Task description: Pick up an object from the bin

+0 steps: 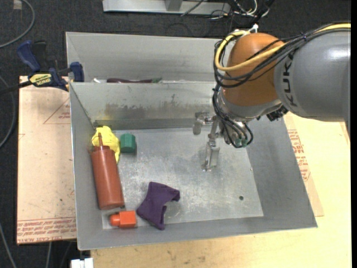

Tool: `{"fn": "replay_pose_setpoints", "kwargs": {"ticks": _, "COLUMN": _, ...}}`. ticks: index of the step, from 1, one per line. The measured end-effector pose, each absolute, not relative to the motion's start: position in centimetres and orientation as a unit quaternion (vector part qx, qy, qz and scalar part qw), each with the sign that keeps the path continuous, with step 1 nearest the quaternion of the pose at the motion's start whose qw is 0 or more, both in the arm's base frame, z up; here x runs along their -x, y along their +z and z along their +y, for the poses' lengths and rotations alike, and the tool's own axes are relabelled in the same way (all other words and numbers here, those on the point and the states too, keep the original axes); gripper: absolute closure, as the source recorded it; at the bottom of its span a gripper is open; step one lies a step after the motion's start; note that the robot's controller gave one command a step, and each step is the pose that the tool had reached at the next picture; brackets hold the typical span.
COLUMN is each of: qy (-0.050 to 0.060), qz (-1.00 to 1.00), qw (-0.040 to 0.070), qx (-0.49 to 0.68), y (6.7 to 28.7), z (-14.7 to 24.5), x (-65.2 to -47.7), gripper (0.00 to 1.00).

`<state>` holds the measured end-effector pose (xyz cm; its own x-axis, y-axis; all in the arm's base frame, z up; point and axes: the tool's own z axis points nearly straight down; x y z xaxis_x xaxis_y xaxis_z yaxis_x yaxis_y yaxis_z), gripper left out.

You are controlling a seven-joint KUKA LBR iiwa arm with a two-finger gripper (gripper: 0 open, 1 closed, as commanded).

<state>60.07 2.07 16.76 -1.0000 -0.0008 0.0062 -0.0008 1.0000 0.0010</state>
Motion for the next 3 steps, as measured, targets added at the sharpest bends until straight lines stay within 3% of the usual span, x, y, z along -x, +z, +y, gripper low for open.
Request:
{"fn": "replay_pose_setpoints", "kwargs": {"ticks": 1, "qy": -0.001, "qz": -1.000, "qw": -0.001, "qx": 0.000, "y": 17.2, "z": 2.1, "x": -60.2, "gripper": 0.00}}
{"fn": "replay_pose_setpoints", "kwargs": {"ticks": 2, "qy": 0.000, "qz": -1.000, "qw": -0.003, "qx": -0.016, "y": 12.6, "z": 3.4, "x": -58.5, "gripper": 0.00}}
{"fn": "replay_pose_setpoints", "kwargs": {"ticks": 3, "qy": -0.001, "qz": -1.000, "qw": 0.000, "qx": -0.030, "y": 9.5, "z": 7.7, "x": -58.8, "gripper": 0.00}}
